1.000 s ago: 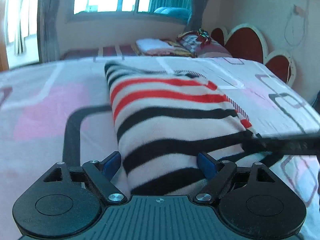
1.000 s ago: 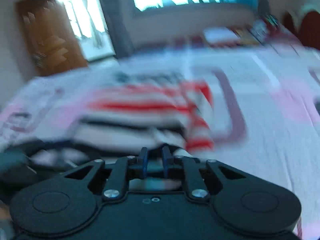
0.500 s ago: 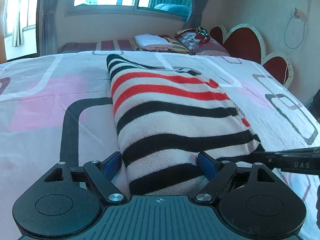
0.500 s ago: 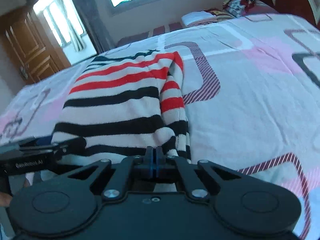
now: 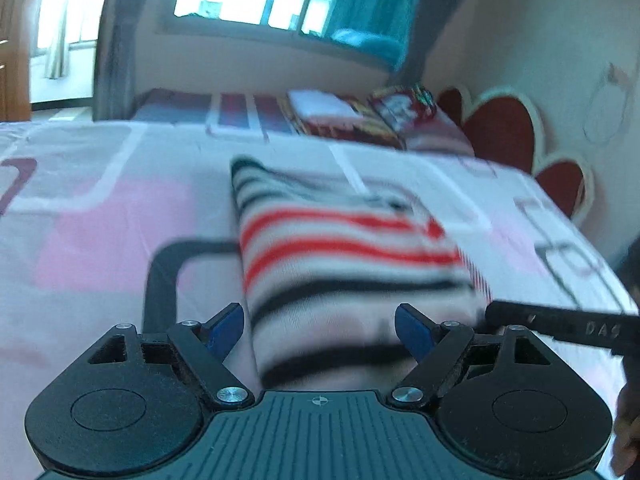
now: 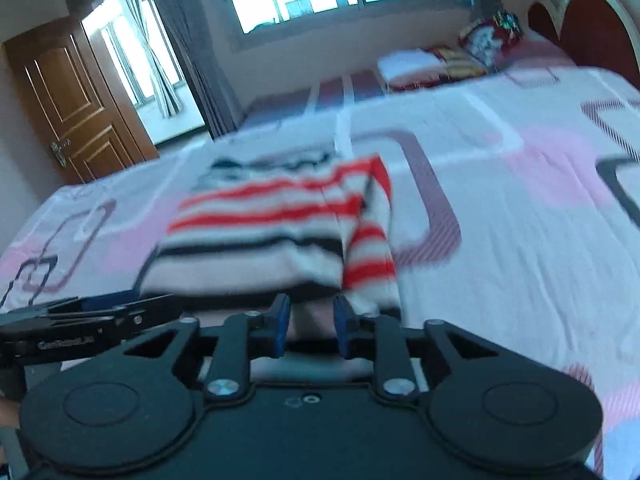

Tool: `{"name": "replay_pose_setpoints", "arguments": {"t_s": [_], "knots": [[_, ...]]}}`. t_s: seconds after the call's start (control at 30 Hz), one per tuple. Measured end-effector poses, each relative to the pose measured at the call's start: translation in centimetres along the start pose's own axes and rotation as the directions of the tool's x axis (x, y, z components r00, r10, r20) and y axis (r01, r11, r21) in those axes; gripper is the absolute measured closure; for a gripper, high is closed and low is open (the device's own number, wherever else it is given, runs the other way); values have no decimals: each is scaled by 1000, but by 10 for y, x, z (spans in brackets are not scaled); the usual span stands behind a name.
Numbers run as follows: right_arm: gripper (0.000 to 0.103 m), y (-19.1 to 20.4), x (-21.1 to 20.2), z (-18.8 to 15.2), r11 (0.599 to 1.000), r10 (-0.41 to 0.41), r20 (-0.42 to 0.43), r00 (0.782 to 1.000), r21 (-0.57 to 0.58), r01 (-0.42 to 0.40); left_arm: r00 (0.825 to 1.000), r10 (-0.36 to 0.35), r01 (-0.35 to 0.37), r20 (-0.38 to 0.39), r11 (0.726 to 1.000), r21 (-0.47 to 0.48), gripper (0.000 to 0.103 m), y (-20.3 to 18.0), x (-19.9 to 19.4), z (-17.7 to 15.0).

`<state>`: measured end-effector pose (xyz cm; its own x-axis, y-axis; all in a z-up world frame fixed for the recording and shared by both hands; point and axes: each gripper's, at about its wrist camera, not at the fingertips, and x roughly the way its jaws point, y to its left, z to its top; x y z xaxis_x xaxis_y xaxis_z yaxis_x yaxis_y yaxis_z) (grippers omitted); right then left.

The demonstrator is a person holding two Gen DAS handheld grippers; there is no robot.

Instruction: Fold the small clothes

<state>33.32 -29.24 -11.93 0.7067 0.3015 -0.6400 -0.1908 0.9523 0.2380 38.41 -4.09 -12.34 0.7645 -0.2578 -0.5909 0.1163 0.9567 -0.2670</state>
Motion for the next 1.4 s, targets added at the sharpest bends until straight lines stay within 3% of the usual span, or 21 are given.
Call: {"name": "replay_pose_setpoints", "arguments": {"t_s": [0.1, 0.2, 0.3, 0.4, 0.43, 0.53, 0.67, 0.77, 0.93, 1.0, 1.07, 1.2, 1.4], "knots": [[70, -3, 15, 21, 1000, 11, 13, 1000, 25, -11, 1000, 21, -21, 9, 1000, -9, 21, 3, 12, 16], [57, -10, 37, 41, 998, 2, -2, 1000, 59, -2, 999, 43, -43, 0, 999, -15, 21, 6, 30, 27], [54, -18, 62, 56, 996, -10, -20, 1000, 85, 11, 997, 70, -70, -12, 997, -35, 21, 10, 48, 30], [62, -21, 83, 55, 993, 55, -89, 994, 108, -45, 997, 72, -73, -27, 996, -44, 21, 10, 61, 28], [77, -17, 84, 52, 998, 32, -80, 996, 63, -27, 997, 72, -73, -27, 996, -42, 21, 9, 64, 27], [89, -8, 81, 51, 999, -14, -14, 1000, -30, 14, 997, 73, -74, -19, 996, -44, 21, 4, 72, 28], [90, 12, 78, 60, 969, -87, 108, 990, -223, 109, 996, 82, -84, -43, 995, -48, 21, -3, 84, 29], [88, -8, 100, 52, 974, -133, 36, 990, -180, 137, 995, 82, -85, -57, 995, -45, 21, -4, 87, 24], [76, -16, 90, 50, 986, -120, 47, 992, -107, 125, 995, 89, -92, -54, 995, -47, 21, -4, 82, 25], [76, -15, 76, 52, 990, -102, 71, 992, -89, 108, 995, 87, -89, -57, 995, -44, 21, -5, 78, 26], [75, -10, 59, 52, 992, -74, 107, 991, -91, 84, 995, 82, -85, -62, 995, -43, 21, -6, 73, 24], [73, 0, 48, 45, 991, -33, 82, 996, -125, 43, 996, 74, -77, -56, 996, -43, 21, -5, 57, 19], [77, 0, 39, 17, 982, -75, 62, 995, -168, 84, 997, 43, -46, -62, 998, -47, 21, -1, 38, 0]]}}
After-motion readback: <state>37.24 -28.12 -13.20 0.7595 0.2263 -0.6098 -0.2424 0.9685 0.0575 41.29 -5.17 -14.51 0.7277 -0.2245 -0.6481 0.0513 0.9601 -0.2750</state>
